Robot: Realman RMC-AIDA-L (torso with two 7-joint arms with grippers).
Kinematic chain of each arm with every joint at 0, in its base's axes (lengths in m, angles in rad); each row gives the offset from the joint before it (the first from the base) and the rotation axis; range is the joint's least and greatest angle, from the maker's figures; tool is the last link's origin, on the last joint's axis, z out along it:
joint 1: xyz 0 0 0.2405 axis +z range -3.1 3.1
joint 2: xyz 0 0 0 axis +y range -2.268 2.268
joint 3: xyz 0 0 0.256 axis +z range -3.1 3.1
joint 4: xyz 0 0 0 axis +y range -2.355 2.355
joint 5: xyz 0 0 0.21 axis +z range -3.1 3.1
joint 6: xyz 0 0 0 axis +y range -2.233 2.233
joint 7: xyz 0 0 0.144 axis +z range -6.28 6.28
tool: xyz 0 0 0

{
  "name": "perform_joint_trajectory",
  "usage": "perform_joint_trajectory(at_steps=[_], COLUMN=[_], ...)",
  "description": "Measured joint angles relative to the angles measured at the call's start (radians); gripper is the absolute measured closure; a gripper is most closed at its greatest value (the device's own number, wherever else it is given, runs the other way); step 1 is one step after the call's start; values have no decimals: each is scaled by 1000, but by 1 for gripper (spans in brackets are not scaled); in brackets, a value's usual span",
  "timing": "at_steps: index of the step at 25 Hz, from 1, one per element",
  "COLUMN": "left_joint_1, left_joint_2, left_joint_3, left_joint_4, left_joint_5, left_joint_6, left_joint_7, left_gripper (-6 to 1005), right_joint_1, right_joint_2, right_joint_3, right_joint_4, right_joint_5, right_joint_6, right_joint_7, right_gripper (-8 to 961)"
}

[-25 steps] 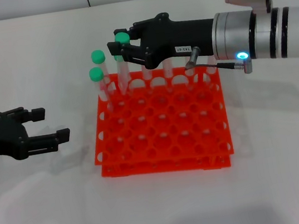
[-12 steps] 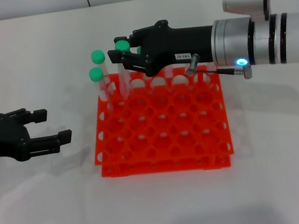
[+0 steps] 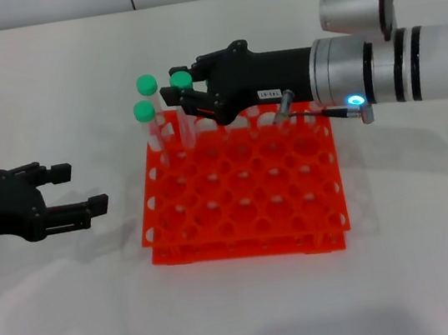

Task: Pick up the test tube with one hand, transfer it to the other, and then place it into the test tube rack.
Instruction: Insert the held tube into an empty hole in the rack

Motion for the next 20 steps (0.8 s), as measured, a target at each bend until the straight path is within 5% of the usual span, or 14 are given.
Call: perform_joint_trajectory(at_steps=[20], left_joint_1=[-3], left_joint_2=[0], left_joint_3=[1], left_joint_4=[-10], left_joint_5=[-4], left_joint_6=[0], left_joint_7=[9], left_gripper=[132], right_joint_1=[3], right_joint_2=[0], right_joint_3=[-46], right_joint_4=[2], right_joint_5=[0], right_joint_6=[39], right_joint_7=[0], right_gripper=[678])
